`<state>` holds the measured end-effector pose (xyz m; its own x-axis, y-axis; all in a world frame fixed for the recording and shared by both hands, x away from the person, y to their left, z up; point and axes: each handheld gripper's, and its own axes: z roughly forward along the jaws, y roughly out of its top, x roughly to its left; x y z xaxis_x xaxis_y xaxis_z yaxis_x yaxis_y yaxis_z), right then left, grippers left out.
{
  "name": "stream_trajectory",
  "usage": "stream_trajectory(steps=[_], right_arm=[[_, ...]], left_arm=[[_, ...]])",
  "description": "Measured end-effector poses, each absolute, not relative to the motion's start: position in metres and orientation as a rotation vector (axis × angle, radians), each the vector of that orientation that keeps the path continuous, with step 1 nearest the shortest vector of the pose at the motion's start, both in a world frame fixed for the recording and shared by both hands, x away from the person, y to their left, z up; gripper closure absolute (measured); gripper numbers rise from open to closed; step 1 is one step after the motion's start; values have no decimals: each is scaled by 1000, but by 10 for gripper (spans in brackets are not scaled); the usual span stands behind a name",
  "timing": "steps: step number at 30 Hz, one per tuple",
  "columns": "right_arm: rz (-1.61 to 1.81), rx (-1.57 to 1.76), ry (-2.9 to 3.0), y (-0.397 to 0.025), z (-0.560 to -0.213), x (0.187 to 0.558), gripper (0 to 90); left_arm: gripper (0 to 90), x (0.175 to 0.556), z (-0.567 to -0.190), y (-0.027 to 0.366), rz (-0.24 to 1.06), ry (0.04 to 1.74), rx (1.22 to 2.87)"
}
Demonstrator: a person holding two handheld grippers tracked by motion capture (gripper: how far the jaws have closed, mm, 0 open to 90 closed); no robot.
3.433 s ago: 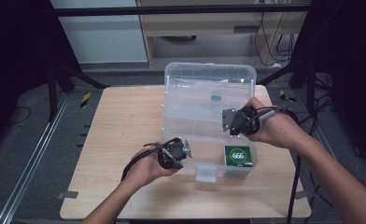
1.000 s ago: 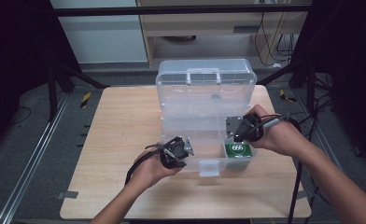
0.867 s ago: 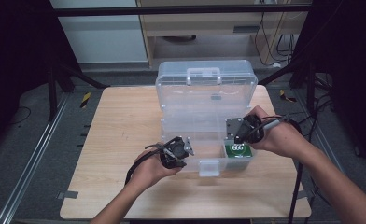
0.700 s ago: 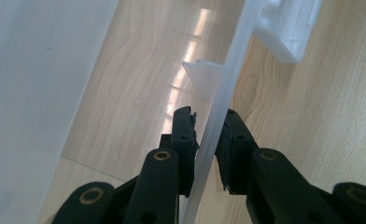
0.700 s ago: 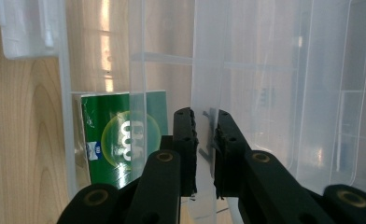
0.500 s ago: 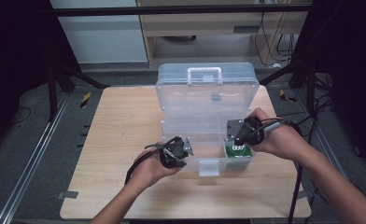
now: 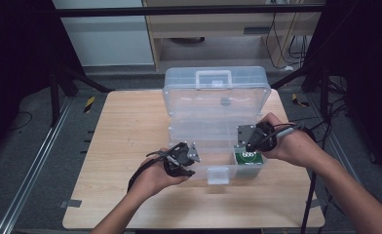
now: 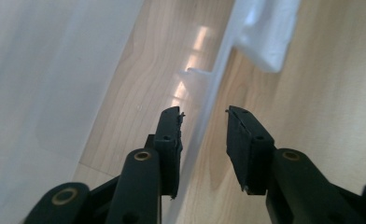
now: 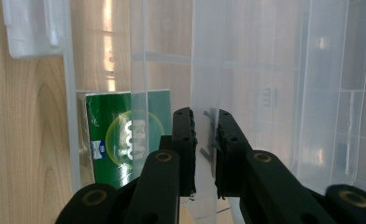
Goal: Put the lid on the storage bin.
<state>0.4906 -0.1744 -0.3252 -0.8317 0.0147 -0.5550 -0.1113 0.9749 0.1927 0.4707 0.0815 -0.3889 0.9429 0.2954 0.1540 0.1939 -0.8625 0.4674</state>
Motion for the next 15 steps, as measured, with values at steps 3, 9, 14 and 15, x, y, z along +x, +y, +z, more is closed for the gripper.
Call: stream_trajectory(steps=[3,9,14,15], right_arm=[[291,-68,2535,-174,-325,490,801],[302,-63,2531,-175,-326,490,799],[299,-59,2529,-175,-326,489,798],[299,-59,2527,-175,-326,489,797]], left_arm=[[671,464,-374,90,291,352,2572],[705,457,-342,104,353,365,2479],[822,469,-321,118,415,439,2436],[835,472,-317,122,418,454,2428]])
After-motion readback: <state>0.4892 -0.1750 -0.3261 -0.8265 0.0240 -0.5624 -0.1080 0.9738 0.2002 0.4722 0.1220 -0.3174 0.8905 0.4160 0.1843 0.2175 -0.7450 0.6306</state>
